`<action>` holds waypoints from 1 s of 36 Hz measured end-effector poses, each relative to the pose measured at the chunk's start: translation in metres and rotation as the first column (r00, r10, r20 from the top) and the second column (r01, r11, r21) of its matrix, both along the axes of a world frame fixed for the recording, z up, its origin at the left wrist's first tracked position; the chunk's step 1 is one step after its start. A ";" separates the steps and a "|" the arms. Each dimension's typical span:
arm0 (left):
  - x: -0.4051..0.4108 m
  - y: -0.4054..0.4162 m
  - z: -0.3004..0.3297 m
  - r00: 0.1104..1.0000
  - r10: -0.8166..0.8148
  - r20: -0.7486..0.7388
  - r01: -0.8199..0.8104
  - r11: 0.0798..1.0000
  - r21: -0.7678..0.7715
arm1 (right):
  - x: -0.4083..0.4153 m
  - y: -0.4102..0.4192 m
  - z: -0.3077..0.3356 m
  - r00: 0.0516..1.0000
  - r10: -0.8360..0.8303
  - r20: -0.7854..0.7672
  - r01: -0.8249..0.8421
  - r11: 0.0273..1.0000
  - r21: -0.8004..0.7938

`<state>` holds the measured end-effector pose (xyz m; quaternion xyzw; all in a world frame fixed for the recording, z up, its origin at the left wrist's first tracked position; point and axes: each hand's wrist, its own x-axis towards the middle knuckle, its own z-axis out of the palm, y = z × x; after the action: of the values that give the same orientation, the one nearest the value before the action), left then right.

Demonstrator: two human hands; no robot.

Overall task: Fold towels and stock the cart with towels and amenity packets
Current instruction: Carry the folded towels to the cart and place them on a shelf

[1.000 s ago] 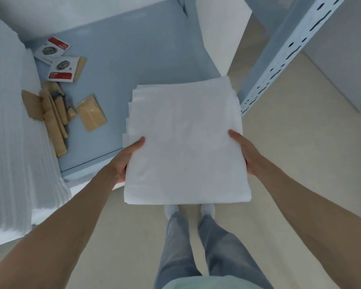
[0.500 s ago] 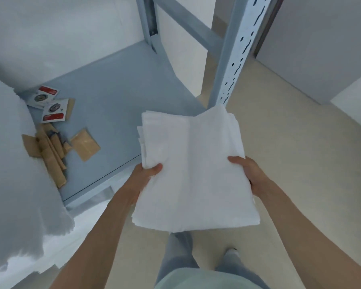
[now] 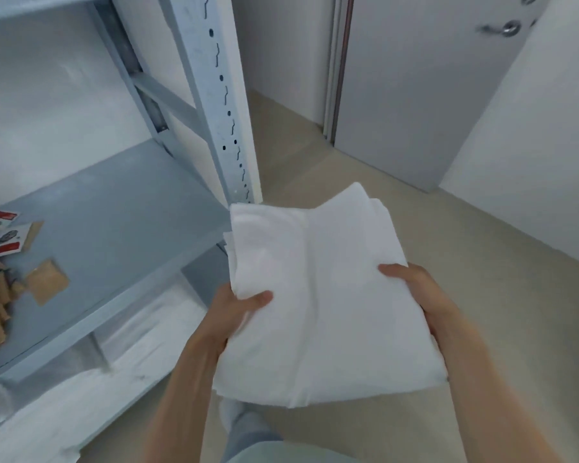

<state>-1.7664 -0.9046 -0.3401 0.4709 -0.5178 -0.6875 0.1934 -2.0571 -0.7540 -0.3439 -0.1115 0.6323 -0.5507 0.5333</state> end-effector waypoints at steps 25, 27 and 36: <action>-0.273 -0.133 0.020 0.991 -0.014 -0.136 -0.008 0.987 -0.158 | -0.239 -0.101 0.066 0.982 -0.181 -0.060 0.179 0.983 -0.040; -0.304 -0.169 0.022 0.991 -0.011 -0.132 -0.008 0.991 -0.137 | -0.270 -0.132 0.072 0.978 -0.199 -0.058 0.198 0.980 -0.030; -0.400 -0.265 0.057 0.987 -0.030 -0.156 0.003 0.986 -0.167 | -0.368 -0.228 0.085 0.979 -0.195 -0.055 0.191 0.978 -0.084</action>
<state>-2.1669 -1.1698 -0.2833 0.3928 -0.5604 -0.6786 0.2669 -2.4247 -0.9822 -0.2586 -0.0875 0.6345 -0.6204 0.4525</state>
